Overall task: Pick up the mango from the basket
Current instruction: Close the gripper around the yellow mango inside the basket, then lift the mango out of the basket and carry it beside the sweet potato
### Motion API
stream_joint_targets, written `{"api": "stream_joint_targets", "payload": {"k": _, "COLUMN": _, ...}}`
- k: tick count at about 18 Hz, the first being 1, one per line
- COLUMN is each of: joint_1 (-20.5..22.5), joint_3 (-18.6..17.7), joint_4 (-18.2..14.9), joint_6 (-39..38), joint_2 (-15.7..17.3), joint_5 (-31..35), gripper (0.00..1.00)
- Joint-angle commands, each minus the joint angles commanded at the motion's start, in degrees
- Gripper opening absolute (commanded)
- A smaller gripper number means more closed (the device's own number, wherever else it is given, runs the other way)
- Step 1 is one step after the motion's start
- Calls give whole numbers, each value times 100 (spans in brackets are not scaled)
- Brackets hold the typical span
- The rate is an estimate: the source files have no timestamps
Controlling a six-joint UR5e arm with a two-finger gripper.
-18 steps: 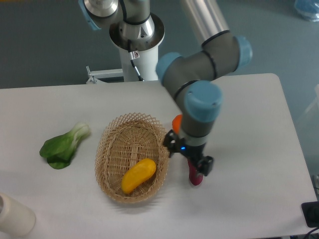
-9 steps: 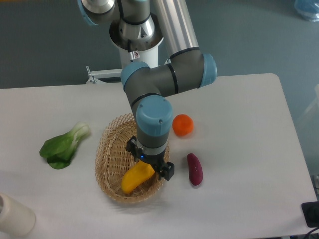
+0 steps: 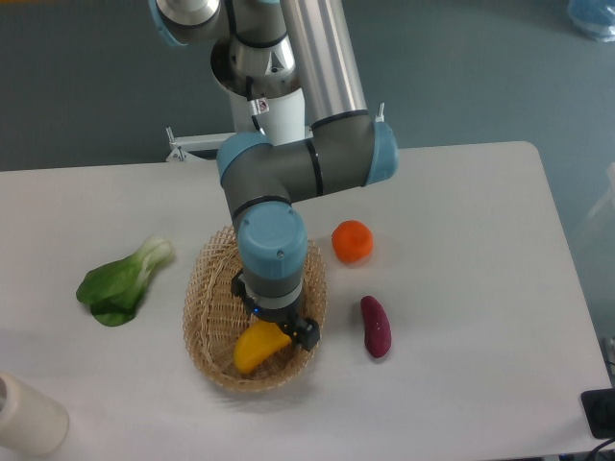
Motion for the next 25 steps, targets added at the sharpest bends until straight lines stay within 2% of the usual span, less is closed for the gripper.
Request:
{"api": "stream_joint_targets", "payload": {"k": 3, "joint_1": -44, "joint_3": 0, "joint_4": 17, "joint_6": -123, "joint_2": -88, "joint_5": 9, "gripper": 100}}
{"api": "stream_joint_targets", "payload": {"k": 7, "joint_1": -80, "joint_3": -26, "joint_4": 342, "joint_6": -167, "joint_2": -237, "joint_5": 61, "gripper": 100}}
{"api": "stream_joint_targets", "payload": {"k": 12, "joint_1": -106, "joint_3": -35, "joint_4": 343, "joint_6": -159, "joint_2": -325, "joint_5": 264, "gripper": 100}}
{"api": "stream_joint_targets", "payload": {"k": 13, "joint_1": -106, "joint_3": -26, "joint_4": 343, "joint_6": -141, "joint_2": -352, "joint_5": 264, "gripper": 93}}
{"api": "stream_joint_targets", "payload": {"k": 15, "joint_1": -115, "joint_3": -18, "joint_4": 290, "joint_6": -115, "joint_2": -352, "joint_5": 255, "gripper": 33}}
{"api": "stream_joint_targets", "payload": {"k": 16, "joint_1": -115, "joint_3": 26, "joint_4": 281, "joint_6": -106, "joint_2": -317, "joint_5": 211, "gripper": 23}}
{"api": "stream_joint_targets", "payload": {"k": 20, "joint_1": -106, "joint_3": 53, "joint_4": 211, "joint_6": -88, "joint_2": -194, "joint_5": 185, "gripper": 23}}
{"api": "stream_joint_targets", "payload": {"k": 23, "joint_1": 17, "joint_3": 70, "joint_4": -61, "joint_6": -62, "joint_2": 69, "joint_5": -43, "gripper": 23}}
{"api": "stream_joint_targets", "payload": {"k": 25, "joint_1": 175, "joint_3": 70, "joint_4": -88, "joint_6": -10, "joint_2": 201, "joint_5": -219, "gripper": 23}}
